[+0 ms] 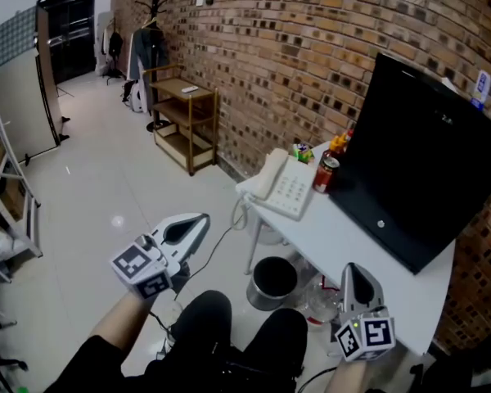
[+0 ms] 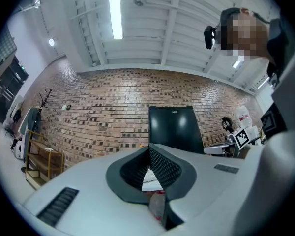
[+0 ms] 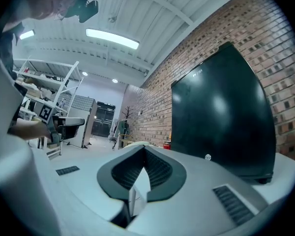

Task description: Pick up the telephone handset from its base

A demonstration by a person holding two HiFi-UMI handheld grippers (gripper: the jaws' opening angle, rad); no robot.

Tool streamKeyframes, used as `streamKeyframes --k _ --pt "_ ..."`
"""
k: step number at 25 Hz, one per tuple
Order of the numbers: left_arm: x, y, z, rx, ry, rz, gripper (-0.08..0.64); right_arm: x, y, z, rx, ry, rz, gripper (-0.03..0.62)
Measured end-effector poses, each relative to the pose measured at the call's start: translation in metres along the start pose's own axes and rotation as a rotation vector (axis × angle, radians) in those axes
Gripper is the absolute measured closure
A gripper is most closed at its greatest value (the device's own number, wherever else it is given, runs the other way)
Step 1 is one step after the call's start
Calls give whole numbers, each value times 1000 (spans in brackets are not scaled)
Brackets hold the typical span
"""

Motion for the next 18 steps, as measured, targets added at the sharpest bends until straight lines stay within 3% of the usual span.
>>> streamKeyframes --k 3,9,18 --pt "-22 11 2 7 22 12 560 -15 -12 0 4 2 29 583" --pt "-67 31 1 4 -22 2 560 -43 -27 -2 18 8 54 583" --pt "-140 54 7 -57 71 -50 560 -79 -52 3 13 16 40 583"
Point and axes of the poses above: the fingertips, and each gripper's own axes: x backward along the fingers, y to its left, z out of its underside, the point moved 9 cm from there along x, backward along the fingers, and after that the axes turned 11 degrees about x, right-handed, at the moved point
